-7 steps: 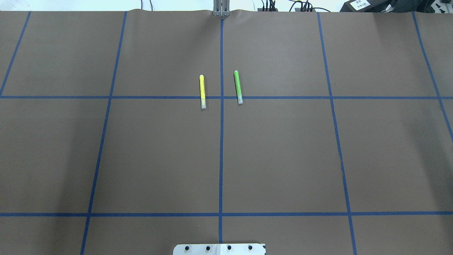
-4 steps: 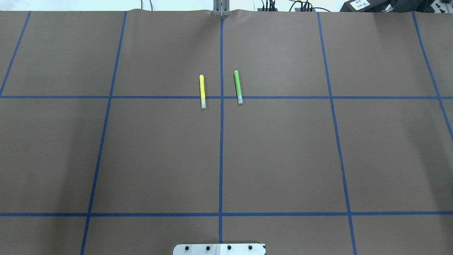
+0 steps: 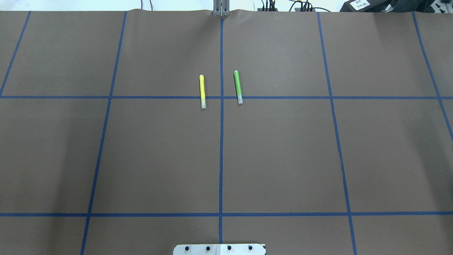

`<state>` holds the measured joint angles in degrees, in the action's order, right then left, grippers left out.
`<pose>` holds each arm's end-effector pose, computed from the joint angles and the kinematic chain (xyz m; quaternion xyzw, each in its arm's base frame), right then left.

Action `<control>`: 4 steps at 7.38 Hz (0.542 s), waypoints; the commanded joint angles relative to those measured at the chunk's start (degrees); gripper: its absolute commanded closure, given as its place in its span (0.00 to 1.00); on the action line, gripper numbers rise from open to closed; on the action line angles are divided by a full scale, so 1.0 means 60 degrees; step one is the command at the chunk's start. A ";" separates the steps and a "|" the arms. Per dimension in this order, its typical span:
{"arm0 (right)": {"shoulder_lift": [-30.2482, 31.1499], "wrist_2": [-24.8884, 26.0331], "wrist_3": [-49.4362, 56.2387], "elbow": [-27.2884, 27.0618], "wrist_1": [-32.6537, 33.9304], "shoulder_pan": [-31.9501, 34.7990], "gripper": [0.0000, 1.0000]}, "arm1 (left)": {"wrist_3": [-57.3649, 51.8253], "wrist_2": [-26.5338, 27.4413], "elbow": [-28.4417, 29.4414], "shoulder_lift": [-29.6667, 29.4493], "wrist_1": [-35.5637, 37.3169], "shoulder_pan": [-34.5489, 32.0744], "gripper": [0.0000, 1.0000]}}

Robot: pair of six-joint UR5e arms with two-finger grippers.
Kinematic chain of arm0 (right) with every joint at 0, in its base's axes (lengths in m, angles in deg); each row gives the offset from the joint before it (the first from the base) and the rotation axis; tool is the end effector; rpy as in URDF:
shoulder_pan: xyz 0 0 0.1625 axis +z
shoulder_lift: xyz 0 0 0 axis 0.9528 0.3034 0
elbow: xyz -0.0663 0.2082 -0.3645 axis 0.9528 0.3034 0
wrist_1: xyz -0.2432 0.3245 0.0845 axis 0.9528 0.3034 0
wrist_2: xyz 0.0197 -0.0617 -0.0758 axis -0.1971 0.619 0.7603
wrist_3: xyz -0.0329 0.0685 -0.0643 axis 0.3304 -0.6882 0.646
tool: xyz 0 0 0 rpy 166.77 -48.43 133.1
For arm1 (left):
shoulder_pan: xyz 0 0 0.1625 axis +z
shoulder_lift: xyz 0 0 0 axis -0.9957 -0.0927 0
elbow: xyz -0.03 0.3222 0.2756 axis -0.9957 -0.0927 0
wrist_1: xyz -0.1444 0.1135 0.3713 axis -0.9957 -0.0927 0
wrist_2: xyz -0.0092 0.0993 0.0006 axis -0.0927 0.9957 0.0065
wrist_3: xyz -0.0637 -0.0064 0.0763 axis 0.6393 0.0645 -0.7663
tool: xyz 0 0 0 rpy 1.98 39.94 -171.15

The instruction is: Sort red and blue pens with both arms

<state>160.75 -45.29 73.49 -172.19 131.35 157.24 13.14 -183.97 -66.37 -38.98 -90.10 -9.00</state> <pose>0.0329 -0.4228 0.6430 0.0726 -0.3375 -0.0738 0.9356 -0.0915 -0.4239 0.6457 0.1064 0.3773 -0.0598 0.9180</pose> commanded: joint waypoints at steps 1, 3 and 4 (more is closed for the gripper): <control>-0.0001 0.0000 0.0006 -0.0005 0.0000 0.0000 0.00 | 0.0000 -0.0015 -0.0008 0.0019 -0.0275 -0.0002 0.00; 0.0014 -0.0014 0.0006 -0.0005 0.0000 0.0000 0.00 | 0.0000 -0.0088 -0.0067 0.0019 -0.0348 -0.0002 0.00; 0.0028 -0.0014 0.0006 -0.0005 0.0000 0.0000 0.00 | 0.0000 -0.0088 -0.0067 0.0019 -0.0406 -0.0002 0.00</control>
<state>160.85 -45.36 73.52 -172.23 131.35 157.24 13.14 -184.40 -66.72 -38.86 -92.15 -8.99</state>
